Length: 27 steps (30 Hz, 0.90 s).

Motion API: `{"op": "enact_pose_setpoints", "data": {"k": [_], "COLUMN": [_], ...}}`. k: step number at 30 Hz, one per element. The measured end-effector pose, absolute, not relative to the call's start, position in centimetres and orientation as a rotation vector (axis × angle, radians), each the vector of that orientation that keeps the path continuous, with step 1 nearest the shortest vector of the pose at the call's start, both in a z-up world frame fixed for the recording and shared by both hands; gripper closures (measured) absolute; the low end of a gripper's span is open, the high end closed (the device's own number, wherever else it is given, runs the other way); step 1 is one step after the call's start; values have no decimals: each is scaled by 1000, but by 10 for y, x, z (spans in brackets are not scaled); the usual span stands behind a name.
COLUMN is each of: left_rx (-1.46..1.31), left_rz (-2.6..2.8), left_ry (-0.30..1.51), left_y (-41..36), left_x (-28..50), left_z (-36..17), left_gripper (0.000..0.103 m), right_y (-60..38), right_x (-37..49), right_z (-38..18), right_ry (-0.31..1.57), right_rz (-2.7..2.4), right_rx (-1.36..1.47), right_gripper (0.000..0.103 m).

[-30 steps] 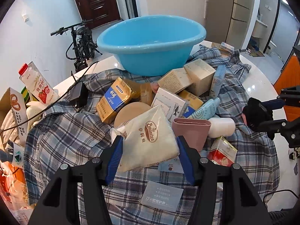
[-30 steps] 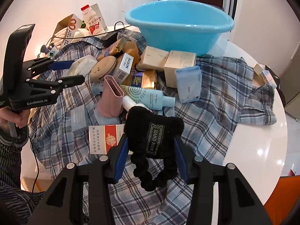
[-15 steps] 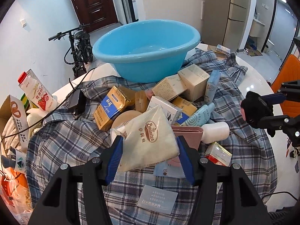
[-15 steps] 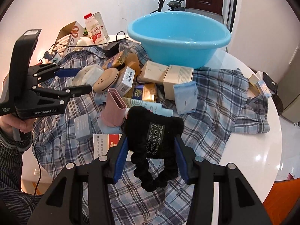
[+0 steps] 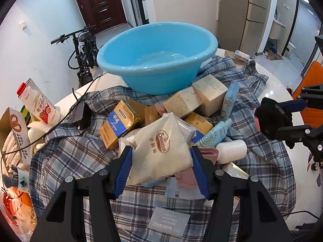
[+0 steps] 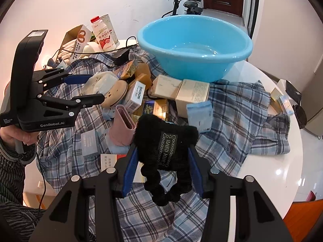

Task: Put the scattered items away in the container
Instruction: 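Close the right tool on the black glove while the left holds the tissue pack, then lift the tissue pack and black glove over the blue basin with both tools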

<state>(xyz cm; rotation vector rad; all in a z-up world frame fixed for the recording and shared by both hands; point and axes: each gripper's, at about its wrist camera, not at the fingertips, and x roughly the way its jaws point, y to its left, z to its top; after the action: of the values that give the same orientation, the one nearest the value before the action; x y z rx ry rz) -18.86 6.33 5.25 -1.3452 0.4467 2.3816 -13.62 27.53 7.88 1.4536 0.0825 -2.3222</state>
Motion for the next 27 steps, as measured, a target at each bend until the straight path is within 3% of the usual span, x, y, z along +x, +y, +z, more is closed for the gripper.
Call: {"op": "enact_pose_setpoints", "data": {"k": [27], "left_rx": [-1236], "left_rz": [2483], "left_ry": [403], "left_y": [78], "left_x": [-259], "left_z": [160], "left_gripper": [43], "right_y": [284], "right_x": [-217], "right_z": [185], "right_ry": [94], "right_rz": [-2453], "right_rx": [1360], "right_gripper": [56]}}
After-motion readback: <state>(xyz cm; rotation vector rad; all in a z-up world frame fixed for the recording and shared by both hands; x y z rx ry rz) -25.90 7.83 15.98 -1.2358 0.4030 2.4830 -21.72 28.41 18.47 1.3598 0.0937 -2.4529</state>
